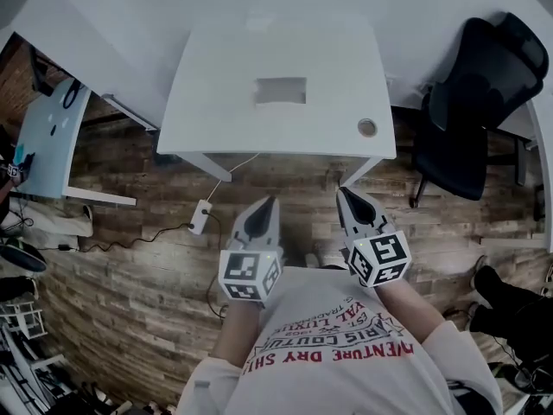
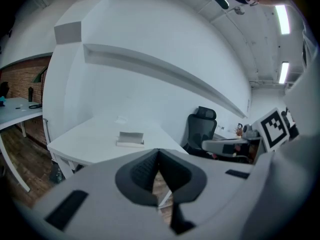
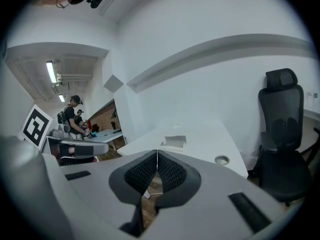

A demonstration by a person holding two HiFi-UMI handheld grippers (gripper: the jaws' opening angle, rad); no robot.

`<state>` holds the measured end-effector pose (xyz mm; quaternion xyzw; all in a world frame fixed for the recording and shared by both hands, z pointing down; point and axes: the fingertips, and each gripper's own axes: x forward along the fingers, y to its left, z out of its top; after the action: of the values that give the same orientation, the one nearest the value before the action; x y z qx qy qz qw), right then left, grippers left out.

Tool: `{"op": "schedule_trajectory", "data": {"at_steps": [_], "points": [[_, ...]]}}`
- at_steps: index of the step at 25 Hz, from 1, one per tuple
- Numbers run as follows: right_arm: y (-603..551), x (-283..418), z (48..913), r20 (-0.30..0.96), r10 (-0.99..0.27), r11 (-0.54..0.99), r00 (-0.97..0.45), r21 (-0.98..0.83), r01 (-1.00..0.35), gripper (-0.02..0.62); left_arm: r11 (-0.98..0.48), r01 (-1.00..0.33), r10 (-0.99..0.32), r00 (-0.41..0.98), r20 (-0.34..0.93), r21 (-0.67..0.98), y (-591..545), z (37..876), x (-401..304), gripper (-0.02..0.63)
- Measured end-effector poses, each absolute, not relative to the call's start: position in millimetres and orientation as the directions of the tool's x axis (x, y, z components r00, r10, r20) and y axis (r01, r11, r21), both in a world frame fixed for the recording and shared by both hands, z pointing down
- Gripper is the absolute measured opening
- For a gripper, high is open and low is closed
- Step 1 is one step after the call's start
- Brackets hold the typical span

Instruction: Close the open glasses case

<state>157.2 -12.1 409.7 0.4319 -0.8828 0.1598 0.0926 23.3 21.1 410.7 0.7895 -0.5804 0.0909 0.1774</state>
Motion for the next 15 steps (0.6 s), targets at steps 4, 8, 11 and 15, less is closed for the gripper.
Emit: {"op": "schedule_trajectory", "data": {"at_steps": [4, 8, 11, 15], "points": [[-45.2, 153.1, 421.2, 0.322, -0.738, 0.551, -0.592, -0.219, -0.805, 0.012, -0.277, -0.944, -0.871, 0.326, 0.369, 0.179, -13.2, 421.1, 16.8, 0.003], [-83.6, 141.8, 424.6, 0.338, -0.747, 0.532, -0.572, -0.212, -0.820, 0.012, -0.301, -0.935, -0.855, 0.352, 0.382, 0.187, -59.9, 429.0, 5.1, 0.003], [-116.0, 131.3, 425.8, 0.362, -0.749, 0.517, -0.555, -0.205, -0.831, 0.012, -0.320, -0.930, -0.838, 0.368, 0.403, 0.184, -98.0, 435.0, -6.5, 0.003], [-158.4, 116.0, 435.5, 0.396, -0.751, 0.491, -0.529, -0.202, -0.848, 0.012, -0.332, -0.922, -0.807, 0.386, 0.447, 0.198, -144.1, 455.6, -27.1, 0.003]]}}
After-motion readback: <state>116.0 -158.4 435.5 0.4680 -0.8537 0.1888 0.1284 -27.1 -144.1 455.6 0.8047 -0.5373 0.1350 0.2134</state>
